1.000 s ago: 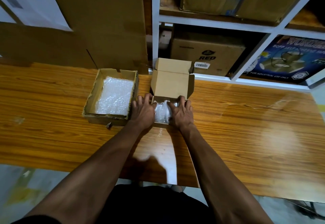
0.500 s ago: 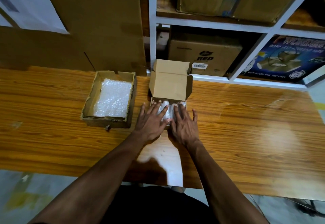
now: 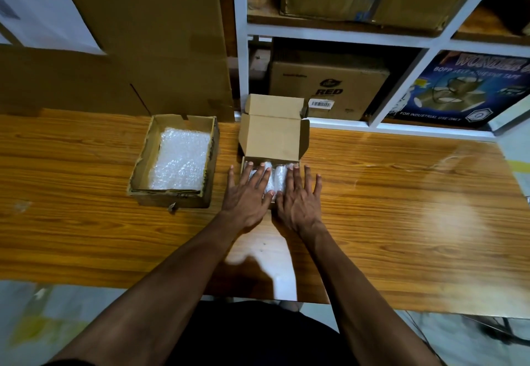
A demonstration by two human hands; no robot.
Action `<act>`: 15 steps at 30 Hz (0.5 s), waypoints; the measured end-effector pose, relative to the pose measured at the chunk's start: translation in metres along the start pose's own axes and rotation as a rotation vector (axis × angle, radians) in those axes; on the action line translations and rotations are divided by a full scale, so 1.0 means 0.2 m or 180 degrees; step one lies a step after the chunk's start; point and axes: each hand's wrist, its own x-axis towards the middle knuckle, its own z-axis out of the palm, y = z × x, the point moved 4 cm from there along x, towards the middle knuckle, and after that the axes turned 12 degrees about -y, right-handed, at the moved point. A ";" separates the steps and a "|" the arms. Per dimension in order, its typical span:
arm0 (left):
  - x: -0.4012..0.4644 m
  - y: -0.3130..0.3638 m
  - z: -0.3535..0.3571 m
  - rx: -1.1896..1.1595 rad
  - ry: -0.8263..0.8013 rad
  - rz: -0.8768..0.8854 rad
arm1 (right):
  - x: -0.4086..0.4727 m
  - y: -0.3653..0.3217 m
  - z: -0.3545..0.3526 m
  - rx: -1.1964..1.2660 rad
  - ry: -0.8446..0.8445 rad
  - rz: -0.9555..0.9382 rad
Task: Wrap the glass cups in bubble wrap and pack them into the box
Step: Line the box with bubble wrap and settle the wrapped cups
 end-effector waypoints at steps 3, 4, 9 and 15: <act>0.01 0.00 0.01 -0.0049 -0.0038 -0.0024 | 0.01 0.01 -0.01 -0.0145 -0.0033 -0.0018; 0.01 0.01 0.01 -0.0078 -0.0067 -0.0030 | 0.02 0.01 -0.02 -0.0162 -0.0053 -0.0021; 0.01 0.02 -0.02 -0.0173 -0.0166 -0.0096 | 0.04 0.01 -0.02 -0.0404 -0.0346 -0.0067; 0.00 0.02 -0.08 -0.0076 -0.0170 -0.0111 | 0.07 0.02 -0.06 -0.0425 -0.0427 0.0066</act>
